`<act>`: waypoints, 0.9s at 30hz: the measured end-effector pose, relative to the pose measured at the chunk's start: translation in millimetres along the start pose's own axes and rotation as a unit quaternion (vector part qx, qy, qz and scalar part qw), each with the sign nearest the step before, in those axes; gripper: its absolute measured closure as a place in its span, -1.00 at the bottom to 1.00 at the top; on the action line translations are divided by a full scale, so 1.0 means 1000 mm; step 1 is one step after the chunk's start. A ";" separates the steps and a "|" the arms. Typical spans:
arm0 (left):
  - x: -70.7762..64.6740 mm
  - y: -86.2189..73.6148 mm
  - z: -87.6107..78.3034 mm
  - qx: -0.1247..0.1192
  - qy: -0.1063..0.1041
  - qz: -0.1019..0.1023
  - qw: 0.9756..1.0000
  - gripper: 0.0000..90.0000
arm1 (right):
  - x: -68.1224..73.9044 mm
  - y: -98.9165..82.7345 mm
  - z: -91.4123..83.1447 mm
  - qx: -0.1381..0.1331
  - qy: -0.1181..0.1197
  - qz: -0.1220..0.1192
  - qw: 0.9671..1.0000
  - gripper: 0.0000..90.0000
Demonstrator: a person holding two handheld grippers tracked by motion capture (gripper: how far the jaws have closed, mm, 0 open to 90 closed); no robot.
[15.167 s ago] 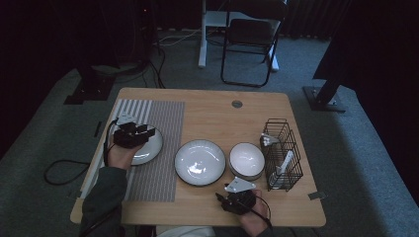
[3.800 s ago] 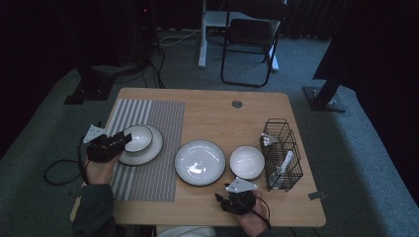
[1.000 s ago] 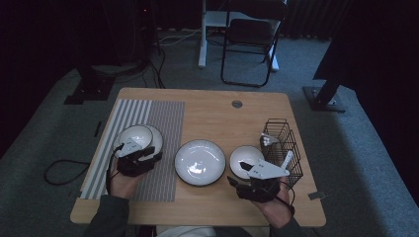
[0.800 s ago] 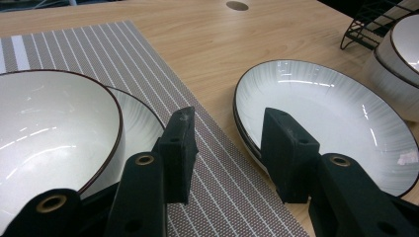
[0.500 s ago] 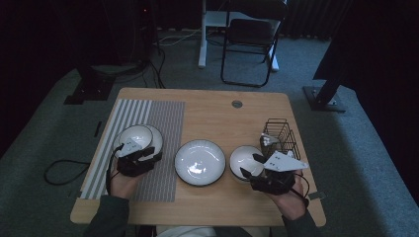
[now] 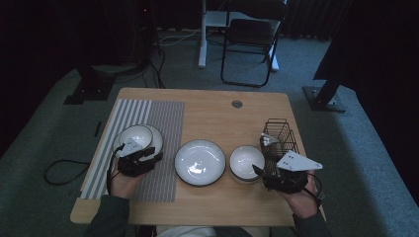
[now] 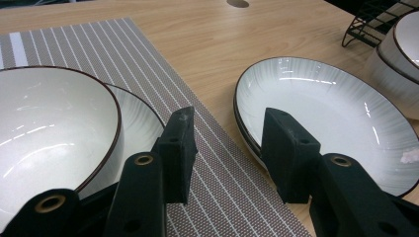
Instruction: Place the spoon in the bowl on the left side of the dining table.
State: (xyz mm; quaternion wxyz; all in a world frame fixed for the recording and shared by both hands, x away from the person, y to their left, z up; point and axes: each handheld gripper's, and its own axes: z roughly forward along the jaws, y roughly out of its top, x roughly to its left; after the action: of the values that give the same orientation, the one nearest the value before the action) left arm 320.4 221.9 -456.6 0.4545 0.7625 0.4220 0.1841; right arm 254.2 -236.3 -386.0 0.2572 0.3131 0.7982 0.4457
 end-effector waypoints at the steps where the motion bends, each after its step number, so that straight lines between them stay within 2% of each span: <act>1: 0.000 0.000 0.000 0.000 0.000 0.000 1.000 0.27 | -0.001 -0.001 -0.001 0.000 -0.002 0.001 1.000 -0.10; 14: -0.001 -0.001 0.003 0.004 -0.002 0.002 1.000 0.26 | -0.020 -0.019 -0.012 0.017 -0.026 0.013 0.999 0.00; 24: -0.002 -0.001 0.004 0.005 -0.003 0.001 1.000 0.26 | -0.028 -0.032 -0.014 0.031 -0.032 0.026 0.999 0.23; 27: -0.001 -0.001 0.004 0.005 -0.003 0.002 1.000 0.26 | -0.030 -0.035 -0.014 0.032 -0.032 0.030 0.999 0.38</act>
State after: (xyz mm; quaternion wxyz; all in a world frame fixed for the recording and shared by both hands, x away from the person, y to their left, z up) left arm 321.6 219.0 -459.1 0.4511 0.7662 0.4204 0.1807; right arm 255.3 -279.7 -405.7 0.2587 0.3587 0.7939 0.4173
